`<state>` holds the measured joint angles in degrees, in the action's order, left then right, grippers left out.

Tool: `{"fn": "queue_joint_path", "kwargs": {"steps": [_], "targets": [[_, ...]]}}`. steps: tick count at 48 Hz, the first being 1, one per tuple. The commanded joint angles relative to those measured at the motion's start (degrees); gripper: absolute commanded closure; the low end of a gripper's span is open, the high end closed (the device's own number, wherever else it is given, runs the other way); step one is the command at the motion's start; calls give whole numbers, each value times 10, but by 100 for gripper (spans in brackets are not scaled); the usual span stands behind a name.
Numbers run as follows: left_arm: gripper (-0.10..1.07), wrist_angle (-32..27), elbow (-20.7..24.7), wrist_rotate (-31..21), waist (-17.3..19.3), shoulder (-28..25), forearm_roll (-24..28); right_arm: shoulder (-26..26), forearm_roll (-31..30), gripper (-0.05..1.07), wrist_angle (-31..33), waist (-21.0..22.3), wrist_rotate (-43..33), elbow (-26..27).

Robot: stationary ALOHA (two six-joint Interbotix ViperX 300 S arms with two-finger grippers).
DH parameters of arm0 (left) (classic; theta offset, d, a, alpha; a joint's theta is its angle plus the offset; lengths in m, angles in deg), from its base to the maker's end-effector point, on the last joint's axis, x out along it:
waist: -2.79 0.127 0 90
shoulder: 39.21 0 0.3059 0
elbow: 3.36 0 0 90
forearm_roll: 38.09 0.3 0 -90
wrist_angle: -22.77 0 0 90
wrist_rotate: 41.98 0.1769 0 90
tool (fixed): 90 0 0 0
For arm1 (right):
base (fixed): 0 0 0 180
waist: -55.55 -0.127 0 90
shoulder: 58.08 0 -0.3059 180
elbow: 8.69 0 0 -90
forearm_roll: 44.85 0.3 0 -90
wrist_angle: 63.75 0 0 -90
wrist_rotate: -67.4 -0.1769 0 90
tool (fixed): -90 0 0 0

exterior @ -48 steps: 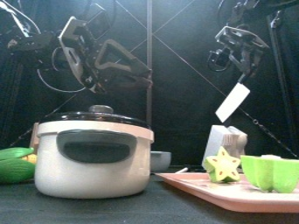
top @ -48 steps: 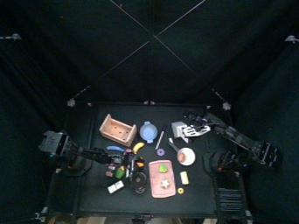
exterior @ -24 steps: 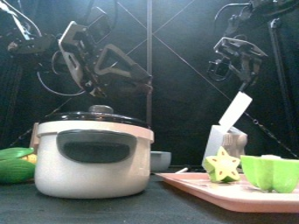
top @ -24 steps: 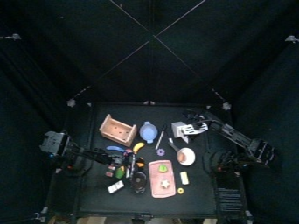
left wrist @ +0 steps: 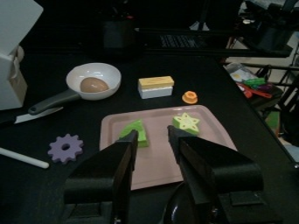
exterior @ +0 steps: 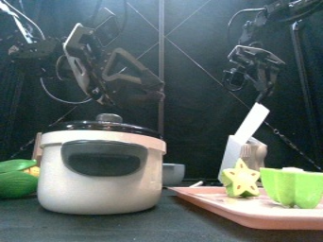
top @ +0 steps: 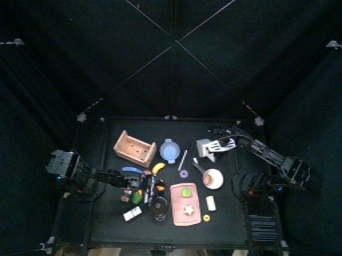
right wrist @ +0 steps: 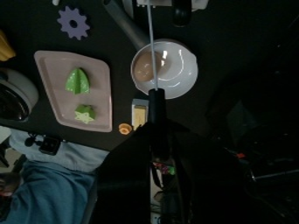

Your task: Put cleaver back in holder

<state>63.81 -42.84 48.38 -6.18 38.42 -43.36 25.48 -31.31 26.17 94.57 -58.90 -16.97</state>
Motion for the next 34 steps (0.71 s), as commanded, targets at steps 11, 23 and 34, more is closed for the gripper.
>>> {"fn": "queue_joint_path", "kwargs": {"steps": [11, 23, 34], "targets": [[23, 6, 8, 1, 1, 3, 1, 24, 5, 55, 11, 9, 1, 37], [23, 6, 8, 1, 2, 2, 2, 48, 5, 55, 40, 20, 0, 51], [23, 6, 7, 1, 2, -1, 2, 55, 5, 54, 39, 25, 1, 56]]}}
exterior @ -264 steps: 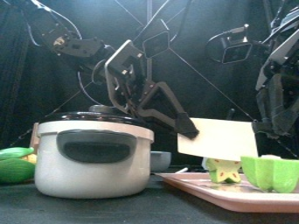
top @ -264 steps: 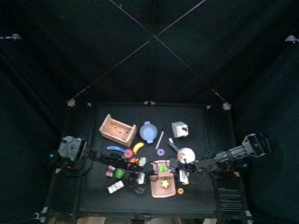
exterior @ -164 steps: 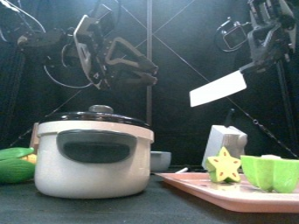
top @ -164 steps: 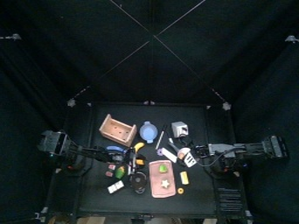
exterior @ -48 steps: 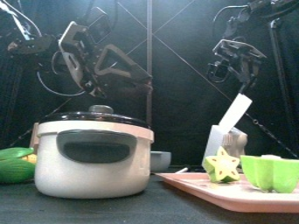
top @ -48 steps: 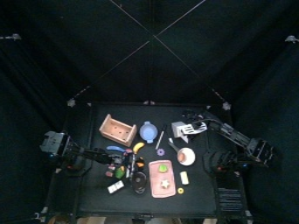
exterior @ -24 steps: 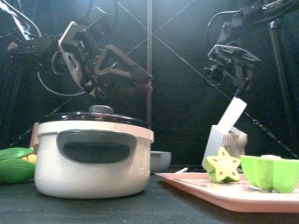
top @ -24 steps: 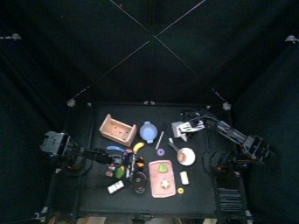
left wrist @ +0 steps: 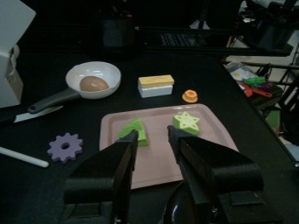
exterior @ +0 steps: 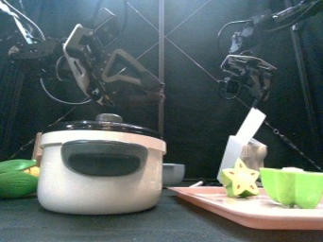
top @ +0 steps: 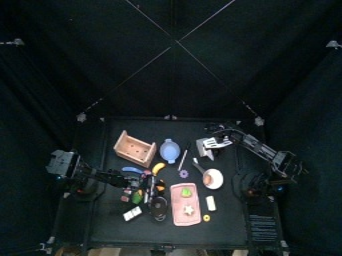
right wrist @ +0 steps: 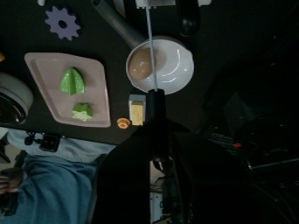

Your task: Put cleaver back in holder

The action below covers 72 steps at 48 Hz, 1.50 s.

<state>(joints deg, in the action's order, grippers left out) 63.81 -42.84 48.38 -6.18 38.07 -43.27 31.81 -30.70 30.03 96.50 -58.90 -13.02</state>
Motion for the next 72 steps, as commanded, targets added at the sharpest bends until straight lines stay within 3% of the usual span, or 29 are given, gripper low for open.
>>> {"fn": "queue_joint_path", "kwargs": {"steps": [1, 15, 43, 61, 72], "targets": [[23, 6, 8, 1, 1, 3, 1, -9, -1, 54, 0, 5, 1, 18], [23, 6, 8, 1, 1, 2, 1, -10, -1, 52, -11, 5, 1, 38], [23, 6, 5, 1, 1, 2, 0, -12, -4, 31, -40, 5, -1, 30], [23, 6, 5, 1, 1, 1, 0, -17, -4, 31, -40, 6, 0, 26], [23, 6, 4, 1, 0, 2, 0, -50, 10, 32, -40, 3, 1, 35]]}}
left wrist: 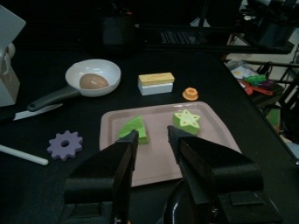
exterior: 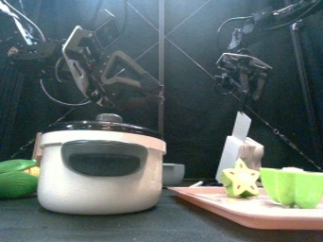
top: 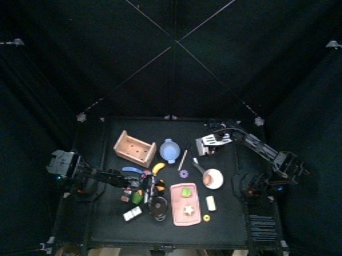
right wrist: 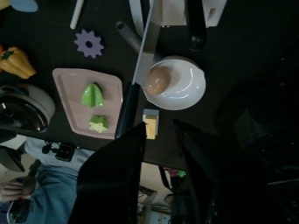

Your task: Put cleaver back in holder

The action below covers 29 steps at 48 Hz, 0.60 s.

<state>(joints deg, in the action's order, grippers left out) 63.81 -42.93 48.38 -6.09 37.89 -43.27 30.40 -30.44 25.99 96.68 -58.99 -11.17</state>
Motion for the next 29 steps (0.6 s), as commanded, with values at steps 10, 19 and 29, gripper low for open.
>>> {"fn": "queue_joint_path", "kwargs": {"steps": [10, 19, 29], "targets": [[23, 6, 5, 1, -1, 4, 0, -112, 12, 34, -22, -6, 0, 11], [23, 5, 5, 1, -1, 4, 0, -182, 44, 46, -91, -23, -4, -45], [23, 6, 8, 1, -1, 5, 0, -224, 82, 68, -173, -35, 3, -126]]}}
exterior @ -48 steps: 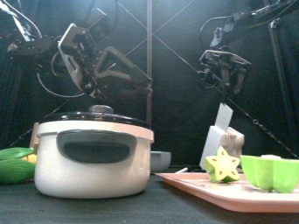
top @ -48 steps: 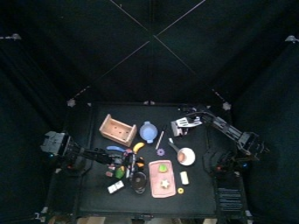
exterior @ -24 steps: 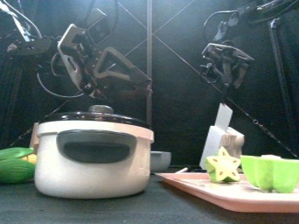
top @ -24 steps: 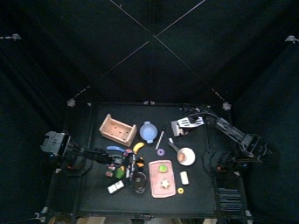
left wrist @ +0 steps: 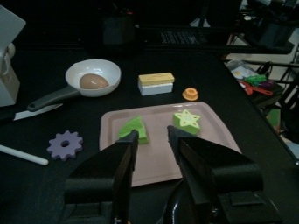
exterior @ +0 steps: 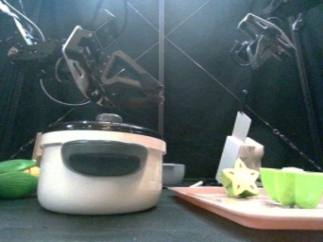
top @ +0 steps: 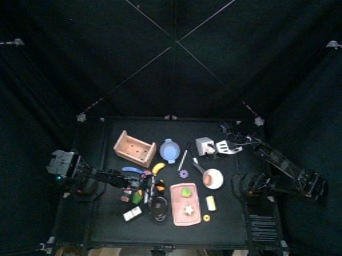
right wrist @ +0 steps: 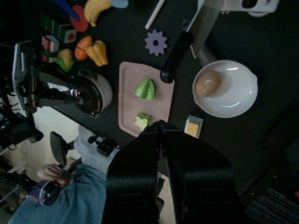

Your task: Put cleaver back in holder

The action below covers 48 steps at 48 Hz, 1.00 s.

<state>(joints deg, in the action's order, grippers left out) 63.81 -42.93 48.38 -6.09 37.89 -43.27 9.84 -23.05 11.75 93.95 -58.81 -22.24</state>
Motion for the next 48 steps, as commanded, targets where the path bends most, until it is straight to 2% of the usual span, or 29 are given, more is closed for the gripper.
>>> {"fn": "queue_joint_path", "kwargs": {"steps": [1, 6, 19, 28, 48], "targets": [[23, 6, 9, 1, -1, 6, 0, -25, 10, 70, -44, -16, 1, -26], [23, 6, 7, 1, -1, 7, 0, -40, 16, 75, -96, -55, -1, -60], [23, 6, 5, 0, 2, 6, 0, -44, 0, 75, -236, -134, -4, -109], [23, 6, 5, 0, 1, 6, -1, -46, -48, 75, -252, -136, -11, -131], [23, 6, 5, 0, 2, 6, -1, -46, -73, 75, -279, -100, -7, -157]]}}
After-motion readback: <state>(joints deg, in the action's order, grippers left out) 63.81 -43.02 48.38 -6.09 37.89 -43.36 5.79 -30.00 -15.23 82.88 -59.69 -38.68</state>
